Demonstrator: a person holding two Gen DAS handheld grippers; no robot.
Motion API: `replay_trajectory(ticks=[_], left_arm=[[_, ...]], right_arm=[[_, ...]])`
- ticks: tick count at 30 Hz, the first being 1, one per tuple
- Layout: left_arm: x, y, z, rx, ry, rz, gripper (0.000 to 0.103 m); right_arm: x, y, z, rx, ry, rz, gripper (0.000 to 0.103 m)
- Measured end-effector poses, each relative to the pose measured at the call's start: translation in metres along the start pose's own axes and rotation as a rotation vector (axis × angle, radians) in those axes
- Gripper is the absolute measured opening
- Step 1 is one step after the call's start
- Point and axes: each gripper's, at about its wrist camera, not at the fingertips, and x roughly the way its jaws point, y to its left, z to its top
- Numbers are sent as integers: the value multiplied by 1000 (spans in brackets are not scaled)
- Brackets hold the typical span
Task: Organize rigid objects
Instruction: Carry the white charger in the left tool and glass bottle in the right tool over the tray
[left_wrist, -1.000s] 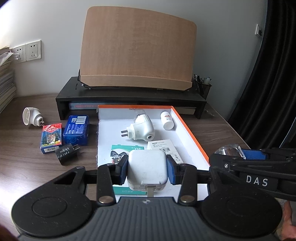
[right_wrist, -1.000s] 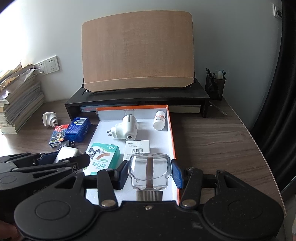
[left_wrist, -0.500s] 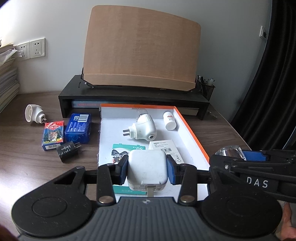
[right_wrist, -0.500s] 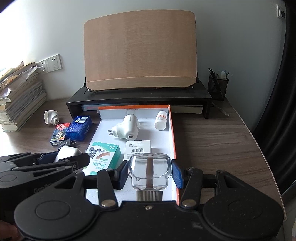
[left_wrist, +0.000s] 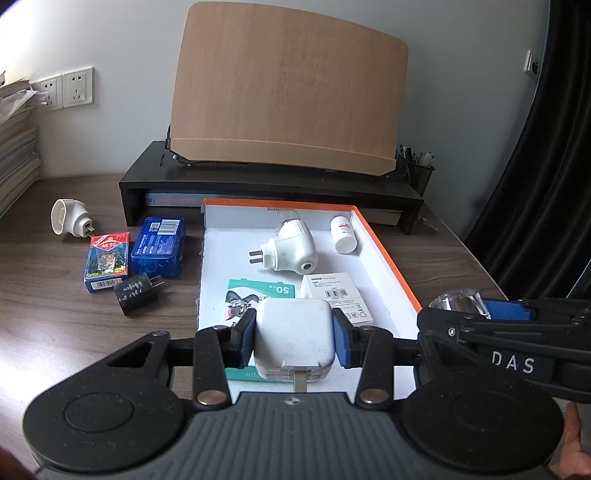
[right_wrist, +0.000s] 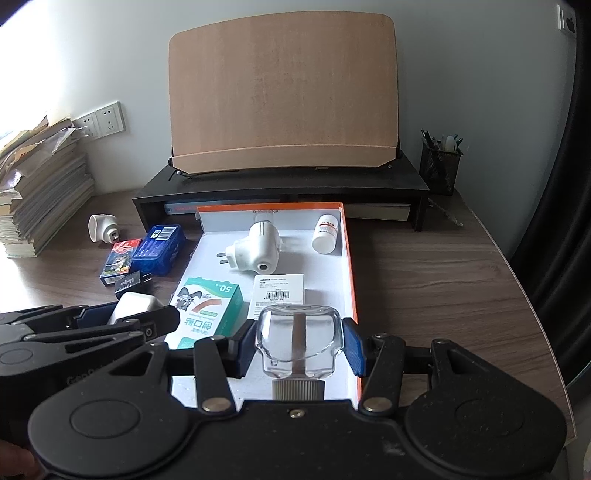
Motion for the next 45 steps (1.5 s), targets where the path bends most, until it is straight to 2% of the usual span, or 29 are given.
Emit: replay_trajectory(ticks=[45], left_arm=[[17,9,2,-2,52,1,42]], right_arm=[[23,8,2,-5,48,0,60]])
